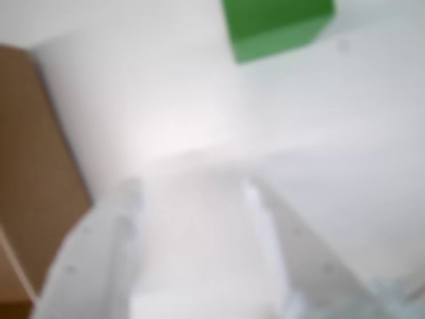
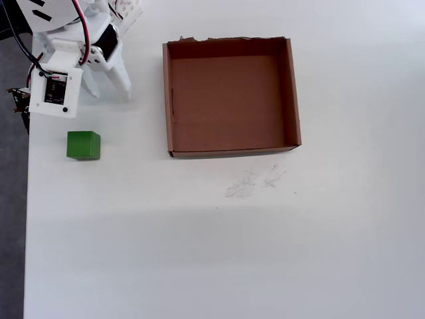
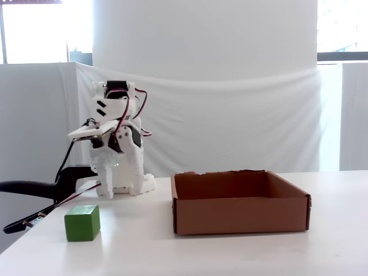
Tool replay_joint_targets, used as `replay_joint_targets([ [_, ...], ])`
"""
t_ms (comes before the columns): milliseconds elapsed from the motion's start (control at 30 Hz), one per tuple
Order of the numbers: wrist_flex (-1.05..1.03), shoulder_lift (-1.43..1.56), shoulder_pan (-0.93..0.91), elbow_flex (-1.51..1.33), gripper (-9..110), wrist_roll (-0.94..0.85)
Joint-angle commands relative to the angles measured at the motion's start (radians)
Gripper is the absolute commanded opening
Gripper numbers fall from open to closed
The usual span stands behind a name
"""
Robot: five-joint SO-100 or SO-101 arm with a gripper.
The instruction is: Grasp a green cube and put it in a box.
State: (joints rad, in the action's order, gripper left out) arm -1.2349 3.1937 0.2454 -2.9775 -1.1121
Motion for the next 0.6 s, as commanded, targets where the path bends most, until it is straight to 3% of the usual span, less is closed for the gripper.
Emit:
replay_joint_targets([
  [0,-0.006,-0.011,0.025,0.005,22,0.005],
  [233,-0.006,-0.011,-0.011,0.005,23,0.008],
  [367,0.0,-0.025,-0.037,0.008,29,0.006],
  [567,0.005,-0.204,-0.069,0.16,34,-0.031],
])
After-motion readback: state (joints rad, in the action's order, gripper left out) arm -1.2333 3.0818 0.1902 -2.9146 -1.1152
